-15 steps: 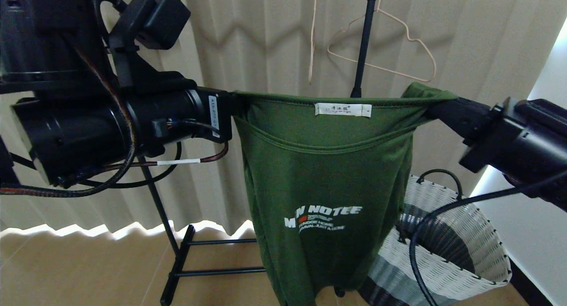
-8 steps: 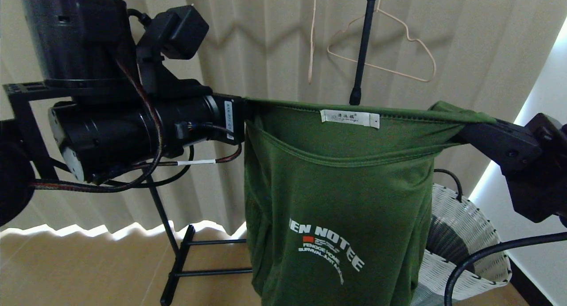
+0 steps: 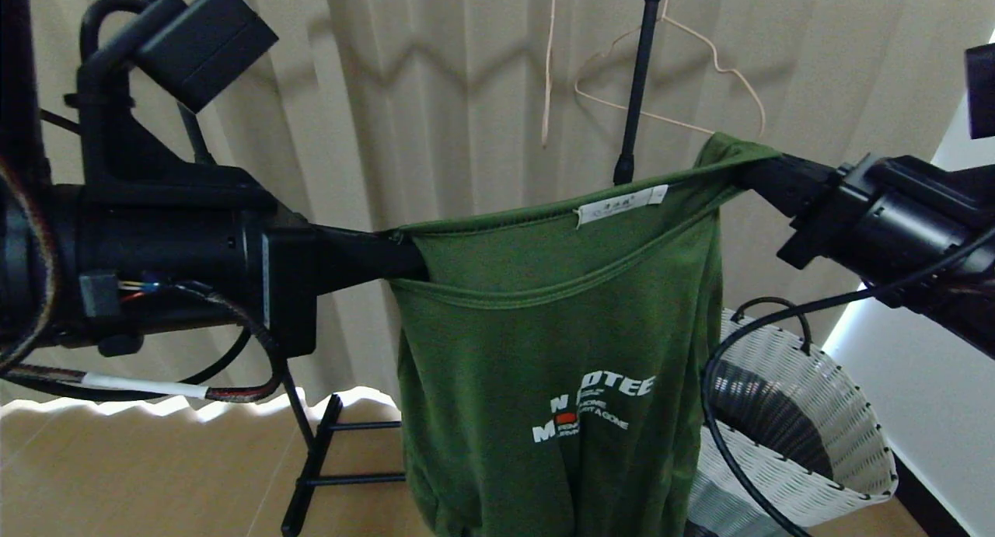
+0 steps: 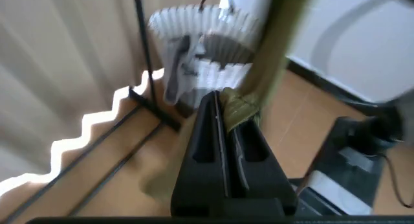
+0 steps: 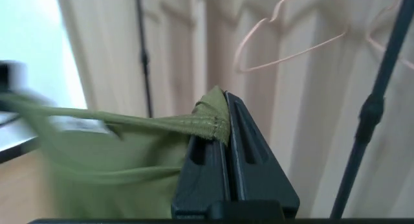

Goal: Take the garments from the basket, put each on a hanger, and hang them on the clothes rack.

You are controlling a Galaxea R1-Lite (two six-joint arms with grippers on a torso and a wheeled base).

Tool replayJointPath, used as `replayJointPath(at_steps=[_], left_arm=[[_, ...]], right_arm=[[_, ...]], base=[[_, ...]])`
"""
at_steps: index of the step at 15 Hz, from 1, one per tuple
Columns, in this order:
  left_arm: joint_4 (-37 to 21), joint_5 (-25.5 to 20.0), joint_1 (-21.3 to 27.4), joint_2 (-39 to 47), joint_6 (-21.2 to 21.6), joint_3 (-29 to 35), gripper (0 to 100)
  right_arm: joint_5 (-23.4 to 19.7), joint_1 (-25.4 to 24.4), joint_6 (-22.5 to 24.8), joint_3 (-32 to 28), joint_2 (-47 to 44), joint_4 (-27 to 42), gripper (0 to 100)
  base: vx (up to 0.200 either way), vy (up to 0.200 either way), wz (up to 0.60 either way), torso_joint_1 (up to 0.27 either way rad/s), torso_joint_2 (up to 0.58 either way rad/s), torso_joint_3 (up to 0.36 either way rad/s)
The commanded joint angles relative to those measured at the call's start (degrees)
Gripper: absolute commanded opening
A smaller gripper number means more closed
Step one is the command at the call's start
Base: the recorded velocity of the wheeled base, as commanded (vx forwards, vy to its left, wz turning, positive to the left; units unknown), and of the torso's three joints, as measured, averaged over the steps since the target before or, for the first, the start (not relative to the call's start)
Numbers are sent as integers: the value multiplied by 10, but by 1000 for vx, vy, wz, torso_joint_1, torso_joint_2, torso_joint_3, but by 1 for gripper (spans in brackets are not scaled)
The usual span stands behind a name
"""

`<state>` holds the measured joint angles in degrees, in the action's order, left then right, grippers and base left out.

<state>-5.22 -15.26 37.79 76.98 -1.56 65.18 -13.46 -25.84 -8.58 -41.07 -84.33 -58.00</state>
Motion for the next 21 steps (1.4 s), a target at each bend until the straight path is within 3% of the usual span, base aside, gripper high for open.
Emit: replayJointPath(at_steps=[1,5,8,13,21], left_arm=[[-1,0,16,-20,-1,-4,0],[1,1,26,-19,1,-13,0],[32,10,11,2,12,-21,0],[138,116,-5,103,26,13,0],[144,119,-5,93,53,-1,0]], right_arm=[[14,1,-1,-51,-87,-20,0],[14,1,-2,-60,-105,-26,0],[31,2,-1,-25,-68,-24,0],[40,13,0,6,-2,16,0],[39,13,-1,11,-6,12,0]], base=[[0,0,0,0,0,0],[0,0,0,0,0,0],[0,0,0,0,0,0],[0,0,0,0,0,0],[0,0,0,0,0,0]])
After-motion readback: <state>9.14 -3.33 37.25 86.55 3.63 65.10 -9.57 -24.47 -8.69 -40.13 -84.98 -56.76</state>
